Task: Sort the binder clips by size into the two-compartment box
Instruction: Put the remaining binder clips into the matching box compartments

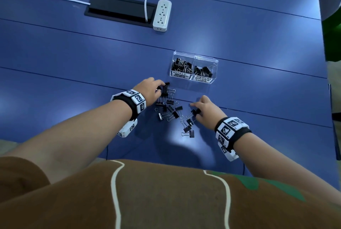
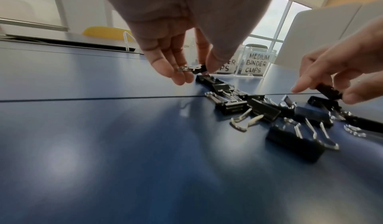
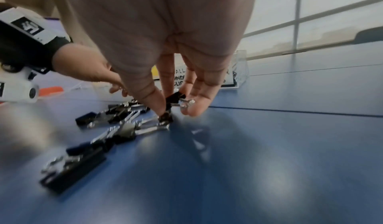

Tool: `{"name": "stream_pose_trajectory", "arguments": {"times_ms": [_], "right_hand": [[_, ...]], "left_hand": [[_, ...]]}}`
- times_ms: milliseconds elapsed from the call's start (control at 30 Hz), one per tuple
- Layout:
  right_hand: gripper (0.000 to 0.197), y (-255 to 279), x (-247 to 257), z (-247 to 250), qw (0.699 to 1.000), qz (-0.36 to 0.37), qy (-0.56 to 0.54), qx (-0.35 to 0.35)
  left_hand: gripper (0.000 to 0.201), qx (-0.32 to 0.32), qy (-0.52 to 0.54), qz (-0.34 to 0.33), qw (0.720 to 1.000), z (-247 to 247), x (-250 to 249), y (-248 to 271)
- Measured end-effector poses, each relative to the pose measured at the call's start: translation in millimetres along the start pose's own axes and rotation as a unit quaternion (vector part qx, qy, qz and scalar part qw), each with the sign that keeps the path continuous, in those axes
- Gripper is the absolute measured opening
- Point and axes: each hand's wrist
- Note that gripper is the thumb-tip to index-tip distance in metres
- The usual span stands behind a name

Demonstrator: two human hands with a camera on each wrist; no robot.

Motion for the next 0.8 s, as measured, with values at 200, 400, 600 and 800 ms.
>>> {"name": "stream_pose_trajectory", "arguments": {"times_ms": [200,400,600,800], "right_hand": [[0.035,1,0,-14,0.998,-0.047,-0.04,-0.015],[0.019,5,0,1,0.979,-0.092,-0.172,-0.058],[0.019,-7,0,64,0.943,-0.068,-0.247,-0.212],[0.02,-35,0,113,0.944,-0.085,-0.207,-0.243]], "left_hand": [[0.044,0.004,-0.041,-0.008,0.999,-9,-12,0],[0.041,0.018,-0.076,-0.006,0.997,-7,-17,-7],[0.034,0.029,-0.06,-0.011,0.998,-4,-19,-9],[0.024,0.019,-0.01,-0.009,1.0,-4,-23,-8]]}}
Point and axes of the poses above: each hand's wrist, its own y-axis away from the middle knuckle, its own z-axis out of the back of the hand, x = y × z, and after that the axes turned 13 degrees about x, right-handed
